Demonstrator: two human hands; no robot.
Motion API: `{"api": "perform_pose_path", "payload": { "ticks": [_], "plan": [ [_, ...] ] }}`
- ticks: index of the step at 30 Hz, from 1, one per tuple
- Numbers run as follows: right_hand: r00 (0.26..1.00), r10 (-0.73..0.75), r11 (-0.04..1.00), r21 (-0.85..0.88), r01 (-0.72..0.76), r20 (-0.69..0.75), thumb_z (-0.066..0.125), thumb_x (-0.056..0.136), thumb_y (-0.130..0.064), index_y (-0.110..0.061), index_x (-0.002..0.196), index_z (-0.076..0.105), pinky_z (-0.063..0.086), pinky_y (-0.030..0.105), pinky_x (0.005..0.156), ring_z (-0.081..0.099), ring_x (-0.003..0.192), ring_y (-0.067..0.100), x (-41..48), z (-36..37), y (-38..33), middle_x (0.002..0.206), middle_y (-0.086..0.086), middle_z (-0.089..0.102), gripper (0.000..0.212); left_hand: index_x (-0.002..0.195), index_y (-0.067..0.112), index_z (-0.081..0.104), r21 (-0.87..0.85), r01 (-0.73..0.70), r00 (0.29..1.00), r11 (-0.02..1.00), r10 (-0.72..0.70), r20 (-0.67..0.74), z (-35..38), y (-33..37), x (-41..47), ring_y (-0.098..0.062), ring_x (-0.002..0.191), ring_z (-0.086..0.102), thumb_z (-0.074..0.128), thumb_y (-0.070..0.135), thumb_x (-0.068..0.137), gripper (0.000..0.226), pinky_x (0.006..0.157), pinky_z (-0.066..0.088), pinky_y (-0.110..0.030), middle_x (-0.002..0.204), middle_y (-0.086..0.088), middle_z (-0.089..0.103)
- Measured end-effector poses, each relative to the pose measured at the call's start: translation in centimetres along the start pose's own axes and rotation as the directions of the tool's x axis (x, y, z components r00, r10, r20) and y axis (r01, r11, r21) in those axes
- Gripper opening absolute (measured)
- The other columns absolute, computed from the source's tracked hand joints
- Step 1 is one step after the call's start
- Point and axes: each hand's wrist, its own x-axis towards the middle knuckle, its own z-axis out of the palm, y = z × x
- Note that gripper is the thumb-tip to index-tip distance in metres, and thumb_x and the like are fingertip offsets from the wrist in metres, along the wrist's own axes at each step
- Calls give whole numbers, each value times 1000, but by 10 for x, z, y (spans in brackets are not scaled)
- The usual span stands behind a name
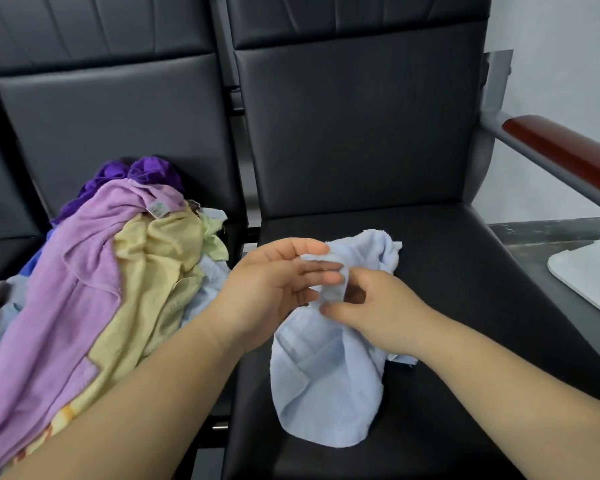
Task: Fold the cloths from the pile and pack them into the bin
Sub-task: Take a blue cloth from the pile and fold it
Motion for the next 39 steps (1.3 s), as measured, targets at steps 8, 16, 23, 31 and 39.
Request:
{"api": "perform_pose_path", "payload": {
  "ticks": [8, 16, 23, 31, 39],
  "plan": [
    [999, -9, 994, 109, 15, -51, 69, 94, -31, -15, 90, 74, 57, 48, 86, 69, 90, 34, -6, -30, -10, 88, 13, 73, 17, 85, 22, 74, 639, 6, 936, 769, 221, -274, -17, -4, 0, -8, 80, 62, 63, 29, 98, 18, 74, 48, -22, 89, 2, 72],
    [994, -35, 906, 423, -12, 103, 64, 88, -26, -13, 89, 75, 53, 43, 84, 67, 86, 22, -11, -37, -22, 93, 14, 74, 16, 100, 10, 67, 354, -72, 958, 933, 163, -235, 2, 0, 1, -31, 97, 71, 54, 40, 95, 34, 87, 55, -61, 103, -20, 71],
    [998, 26, 646, 763, 33, -65, 59, 103, -20, -10, 89, 64, 51, 49, 89, 61, 92, 32, -8, -33, -21, 94, 16, 66, 18, 103, -5, 61, 73, 67, 998, 995, -65, -27, -3, 2, 1, -32, 84, 66, 74, 30, 82, 43, 71, 56, -39, 96, -22, 69],
    [988, 156, 281, 958, -56, 12, 54, 106, -32, -1, 113, 70, 59, 46, 93, 73, 101, 27, -3, -42, -19, 108, 13, 73, 36, 95, 10, 66, 258, 127, 973, 958, -170, 153, 0, -8, 1, -22, 82, 63, 74, 24, 83, 21, 73, 49, -32, 92, -13, 68],
    [996, -35, 971, 238, 15, 82, 81, 85, -37, -32, 87, 80, 58, 30, 78, 71, 88, 10, -8, -52, -23, 87, -13, 75, 6, 87, 13, 67, 343, 133, 950, 930, -218, 224, -22, 17, 0, -22, 66, 60, 84, 12, 70, 24, 60, 49, -32, 78, -11, 63]
  ]
}}
